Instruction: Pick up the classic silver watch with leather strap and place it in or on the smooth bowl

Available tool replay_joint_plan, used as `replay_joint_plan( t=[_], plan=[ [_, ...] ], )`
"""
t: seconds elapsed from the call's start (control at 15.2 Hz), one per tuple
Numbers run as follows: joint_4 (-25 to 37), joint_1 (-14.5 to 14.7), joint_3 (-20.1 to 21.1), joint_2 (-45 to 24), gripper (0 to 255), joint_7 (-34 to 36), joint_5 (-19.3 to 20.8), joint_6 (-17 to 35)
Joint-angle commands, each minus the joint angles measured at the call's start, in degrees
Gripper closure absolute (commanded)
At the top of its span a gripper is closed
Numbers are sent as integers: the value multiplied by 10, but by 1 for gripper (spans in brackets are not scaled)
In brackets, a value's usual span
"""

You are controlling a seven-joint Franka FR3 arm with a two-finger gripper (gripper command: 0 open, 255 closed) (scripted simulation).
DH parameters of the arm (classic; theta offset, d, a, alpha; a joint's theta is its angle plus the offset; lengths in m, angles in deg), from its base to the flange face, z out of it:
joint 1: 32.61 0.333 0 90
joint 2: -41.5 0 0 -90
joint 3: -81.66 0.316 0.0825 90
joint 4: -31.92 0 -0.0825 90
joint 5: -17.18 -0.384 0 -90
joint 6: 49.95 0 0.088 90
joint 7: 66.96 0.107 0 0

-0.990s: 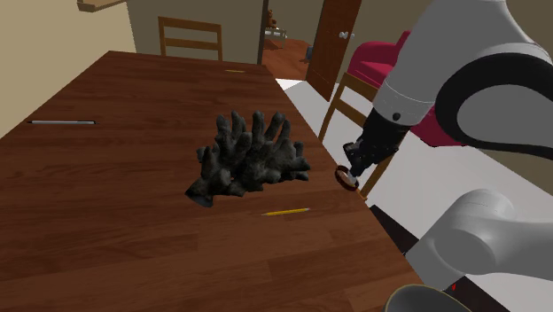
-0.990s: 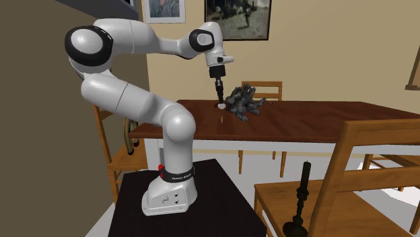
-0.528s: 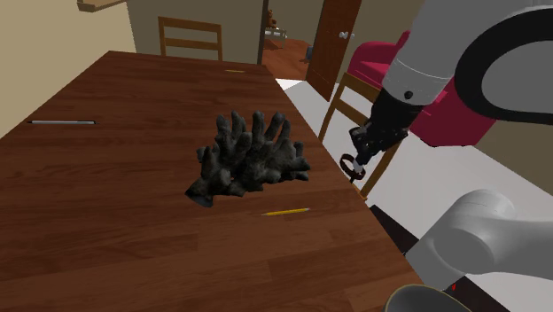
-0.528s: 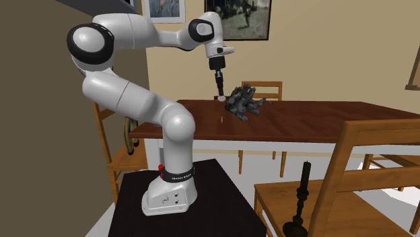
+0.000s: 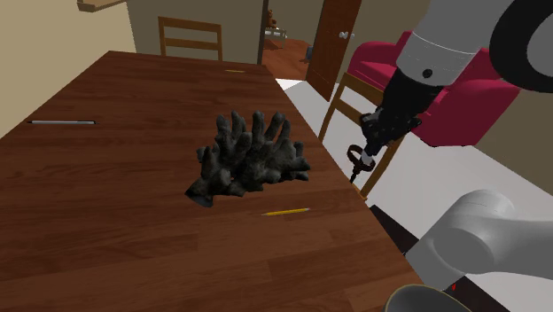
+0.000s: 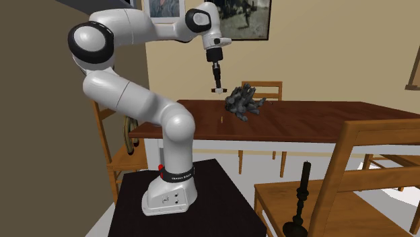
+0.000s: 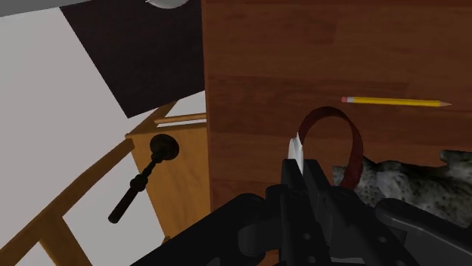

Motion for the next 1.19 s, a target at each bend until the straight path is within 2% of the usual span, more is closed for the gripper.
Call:
replay_joint_plan(
  t=[0.0,0.59,1.12],
  plan=[
    [2,13,9,26,255,18,-13,-28],
    [41,64,62,118,255,113,-86,-148],
    [119,88,113,159,255,214,-165,-242]
  ],
)
